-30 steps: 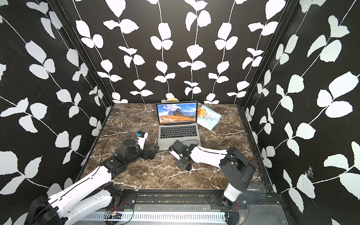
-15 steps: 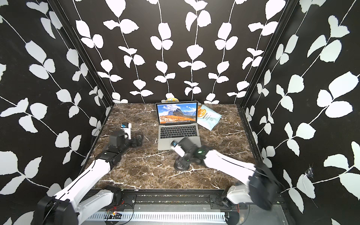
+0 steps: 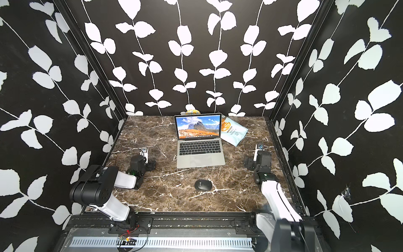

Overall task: Insert the wireless mouse receiver into the laptop
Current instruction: Reset both arms

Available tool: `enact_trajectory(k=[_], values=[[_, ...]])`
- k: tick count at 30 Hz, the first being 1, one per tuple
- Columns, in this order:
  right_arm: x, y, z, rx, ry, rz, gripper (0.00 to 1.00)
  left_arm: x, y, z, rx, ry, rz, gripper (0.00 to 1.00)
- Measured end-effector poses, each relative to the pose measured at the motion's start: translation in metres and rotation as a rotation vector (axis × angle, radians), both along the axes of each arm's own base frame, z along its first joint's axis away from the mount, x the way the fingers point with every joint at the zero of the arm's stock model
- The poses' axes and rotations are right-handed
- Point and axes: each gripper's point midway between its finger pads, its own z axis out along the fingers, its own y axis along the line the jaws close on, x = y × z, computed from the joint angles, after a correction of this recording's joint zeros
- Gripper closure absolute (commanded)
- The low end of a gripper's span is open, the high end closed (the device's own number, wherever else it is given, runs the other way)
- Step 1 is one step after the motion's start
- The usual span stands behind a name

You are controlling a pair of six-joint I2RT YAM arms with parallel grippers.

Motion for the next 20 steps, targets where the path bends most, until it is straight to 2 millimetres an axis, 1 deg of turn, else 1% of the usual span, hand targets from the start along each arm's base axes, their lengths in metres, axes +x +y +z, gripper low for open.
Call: enact_trajectory(k=[2,4,6,7,9,11,16,18,20], values=[[0.005,0.0,-0.025,-0.002,-0.015,0.004,0.01,0.013,0.004,0.016,-0.017,-0.051,0.009,0.02],[0.01,0.002,-0.044,0.007,-0.039,0.019,0.01,0.022,0.008,0.032,-0.026,-0.109,0.018,0.02],[0.017,0.007,-0.056,0.018,-0.054,0.045,0.01,0.025,0.01,0.039,-0.031,-0.134,0.015,0.02],[0.023,0.009,-0.056,0.022,-0.079,0.06,0.01,0.025,0.008,0.04,-0.035,-0.136,0.008,0.02],[0.036,0.014,-0.054,0.023,-0.138,0.093,0.0,0.026,0.005,0.04,-0.042,-0.137,-0.011,0.01],[0.041,0.019,-0.048,0.021,-0.162,0.125,0.01,0.026,0.001,0.04,-0.045,-0.136,-0.032,0.02],[0.07,0.032,-0.012,0.001,-0.269,0.192,0.01,0.026,-0.004,0.04,-0.053,-0.135,-0.062,0.02],[0.073,0.034,-0.007,-0.002,-0.288,0.199,0.0,0.026,-0.006,0.04,-0.057,-0.134,-0.07,0.02],[0.073,0.034,-0.007,-0.002,-0.286,0.199,0.01,0.027,-0.006,0.041,-0.059,-0.136,-0.074,0.02]])
